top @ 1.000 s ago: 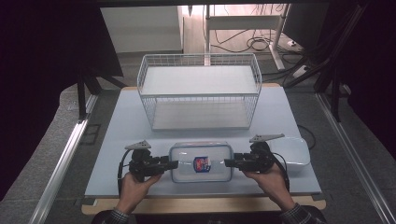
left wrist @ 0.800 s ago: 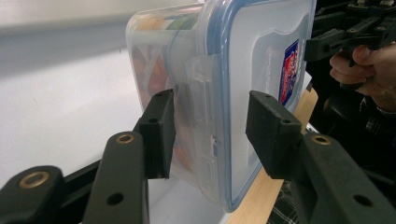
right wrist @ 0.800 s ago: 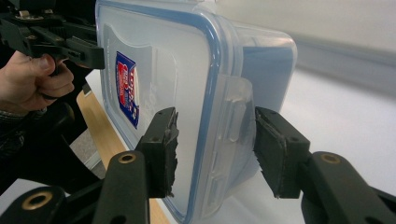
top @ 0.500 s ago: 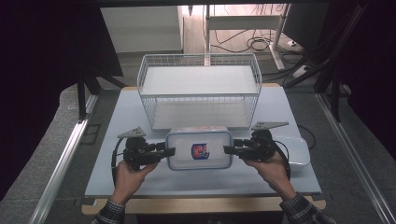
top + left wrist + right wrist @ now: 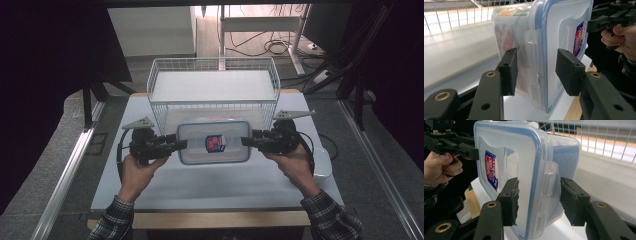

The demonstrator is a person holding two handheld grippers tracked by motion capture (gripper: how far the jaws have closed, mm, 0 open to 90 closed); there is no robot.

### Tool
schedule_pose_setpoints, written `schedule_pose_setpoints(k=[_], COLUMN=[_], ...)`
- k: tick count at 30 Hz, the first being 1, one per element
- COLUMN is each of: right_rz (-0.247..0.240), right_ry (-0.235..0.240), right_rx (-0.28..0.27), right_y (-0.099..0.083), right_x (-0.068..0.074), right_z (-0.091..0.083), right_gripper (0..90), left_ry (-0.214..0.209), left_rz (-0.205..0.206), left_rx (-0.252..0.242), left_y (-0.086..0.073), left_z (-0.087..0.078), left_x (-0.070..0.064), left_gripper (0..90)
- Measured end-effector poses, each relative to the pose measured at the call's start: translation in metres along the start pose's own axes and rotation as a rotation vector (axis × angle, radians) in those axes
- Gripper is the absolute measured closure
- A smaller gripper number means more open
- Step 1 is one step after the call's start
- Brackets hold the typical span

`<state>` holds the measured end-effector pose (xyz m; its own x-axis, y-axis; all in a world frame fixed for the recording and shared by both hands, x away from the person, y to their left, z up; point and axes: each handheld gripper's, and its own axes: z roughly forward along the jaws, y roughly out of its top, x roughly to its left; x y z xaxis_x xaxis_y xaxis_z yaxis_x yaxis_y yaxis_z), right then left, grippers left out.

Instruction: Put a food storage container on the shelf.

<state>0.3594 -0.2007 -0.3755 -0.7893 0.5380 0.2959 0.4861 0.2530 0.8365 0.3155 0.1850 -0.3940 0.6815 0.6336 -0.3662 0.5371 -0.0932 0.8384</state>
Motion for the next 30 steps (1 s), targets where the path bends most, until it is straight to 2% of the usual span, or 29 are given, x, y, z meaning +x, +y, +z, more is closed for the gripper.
schedule_pose_setpoints(k=[18, 30], right_rz=[-0.04, -0.035], right_ry=[-0.016, -0.03], right_rx=[-0.061, -0.091], right_y=[0.059, 0.094], right_x=[-0.013, -0.027], right_z=[-0.003, -0.003], right_gripper=[50.5, 50.1], left_ry=[0.011, 0.02], left_rz=[0.03, 0.031], left_rx=[-0.05, -0.062], left_y=[0.057, 0.096], left_z=[-0.003, 0.0], left_x=[0.013, 0.023], left_gripper=[53.1, 53.0])
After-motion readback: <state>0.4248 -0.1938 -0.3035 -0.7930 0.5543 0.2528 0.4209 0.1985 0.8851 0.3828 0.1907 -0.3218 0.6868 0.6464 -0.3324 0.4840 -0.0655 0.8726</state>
